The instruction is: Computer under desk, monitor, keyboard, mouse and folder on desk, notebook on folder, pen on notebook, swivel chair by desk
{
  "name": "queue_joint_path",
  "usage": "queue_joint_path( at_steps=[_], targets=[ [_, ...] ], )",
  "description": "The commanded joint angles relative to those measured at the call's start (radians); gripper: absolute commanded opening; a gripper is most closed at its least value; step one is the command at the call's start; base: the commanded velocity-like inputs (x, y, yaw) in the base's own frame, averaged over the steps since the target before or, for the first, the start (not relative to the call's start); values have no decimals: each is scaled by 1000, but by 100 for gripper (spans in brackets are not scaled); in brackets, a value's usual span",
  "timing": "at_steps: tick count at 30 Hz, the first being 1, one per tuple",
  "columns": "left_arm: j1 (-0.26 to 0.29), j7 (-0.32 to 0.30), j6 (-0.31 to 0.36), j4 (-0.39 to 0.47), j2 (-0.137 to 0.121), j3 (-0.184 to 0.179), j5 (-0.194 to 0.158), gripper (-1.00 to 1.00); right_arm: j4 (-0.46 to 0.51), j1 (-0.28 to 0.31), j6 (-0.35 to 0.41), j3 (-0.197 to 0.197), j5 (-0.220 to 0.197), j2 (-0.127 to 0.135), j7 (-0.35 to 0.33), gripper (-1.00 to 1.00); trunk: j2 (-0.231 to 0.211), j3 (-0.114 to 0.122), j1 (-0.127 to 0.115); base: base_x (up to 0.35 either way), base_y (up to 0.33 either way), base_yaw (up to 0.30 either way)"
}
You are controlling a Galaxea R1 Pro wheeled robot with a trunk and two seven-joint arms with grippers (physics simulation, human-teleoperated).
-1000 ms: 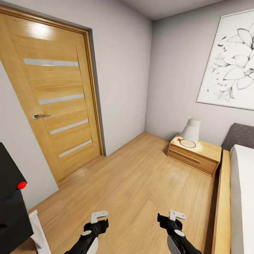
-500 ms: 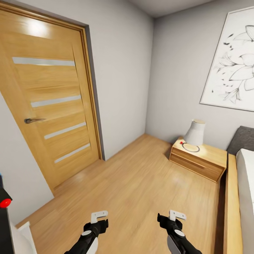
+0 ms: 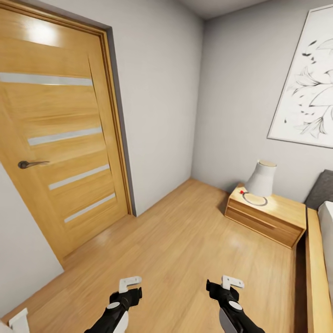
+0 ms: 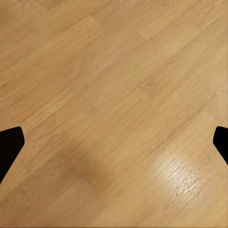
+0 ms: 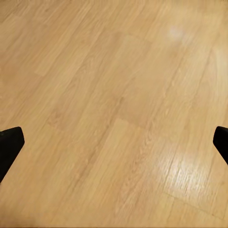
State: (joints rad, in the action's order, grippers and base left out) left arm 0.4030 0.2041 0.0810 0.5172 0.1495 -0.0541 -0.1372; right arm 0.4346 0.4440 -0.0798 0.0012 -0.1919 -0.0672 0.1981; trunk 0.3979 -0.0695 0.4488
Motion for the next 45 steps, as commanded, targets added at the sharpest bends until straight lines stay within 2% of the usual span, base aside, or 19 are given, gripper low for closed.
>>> queue_joint_path(
  at_steps=[1, 6, 8, 10, 11, 15, 17, 18, 23, 24, 28, 34, 45],
  targets=[
    [0, 7, 5, 2, -1, -6, -10, 100, 0, 1, -5, 0, -9, 0, 1, 100, 2, -2, 1, 321, 0, 0],
    [0, 8, 5, -14, -3, -6, -12, 100, -5, 0, -6, 0, -8, -1, 1, 100, 2, -2, 1, 321, 0, 0],
    [0, 8, 4, -58, -4, -6, -11, 100, -7, -3, -10, 0, -3, -1, 1, 100, 2, -2, 1, 321, 0, 0],
    [0, 8, -22, -144, -7, -6, -10, 100, -12, -25, -54, 0, 37, -1, 0, 100, 2, -2, 1, 321, 0, 0],
    [0, 8, -56, -201, -10, -7, -11, 100, -23, -48, -95, 0, 70, 0, -1, 100, 2, -2, 1, 321, 0, 0],
    [0, 8, -132, -313, -14, -7, -11, 100, -57, -101, -182, 0, 127, 1, -1, 100, 2, -2, 1, 321, 0, 0],
    [0, 8, -184, -390, -16, -7, -11, 100, -88, -133, -249, -1, 157, 1, 0, 100, 2, -2, 1, 321, 0, 0],
    [1, 7, -251, -462, -30, -7, -12, 100, -157, -172, -355, 0, 181, 1, 2, 100, 2, -2, 1, 321, 0, 0],
    [-15, 6, -303, -488, -57, -7, -12, 100, -277, -190, -471, 0, 195, 0, 1, 100, 2, -2, 1, 320, 0, 0],
    [-45, 6, -337, -493, -65, -7, -12, 100, -344, -194, -518, 0, 209, 0, 0, 100, 2, -2, 1, 315, 0, 0],
    [-92, 6, -441, -496, -85, -7, -12, 100, -428, -199, -576, 0, 245, 0, -3, 100, 2, -2, 1, 313, 0, 0],
    [-109, 3, -504, -497, -100, -7, -12, 100, -450, -210, -596, 0, 257, 0, -4, 100, 2, -2, 1, 309, 0, 0],
    [-114, 3, -532, -497, -106, -6, -13, 100, -457, -215, -601, 0, 262, 2, -5, 100, 2, -2, 1, 122, 0, 0]
  ],
)
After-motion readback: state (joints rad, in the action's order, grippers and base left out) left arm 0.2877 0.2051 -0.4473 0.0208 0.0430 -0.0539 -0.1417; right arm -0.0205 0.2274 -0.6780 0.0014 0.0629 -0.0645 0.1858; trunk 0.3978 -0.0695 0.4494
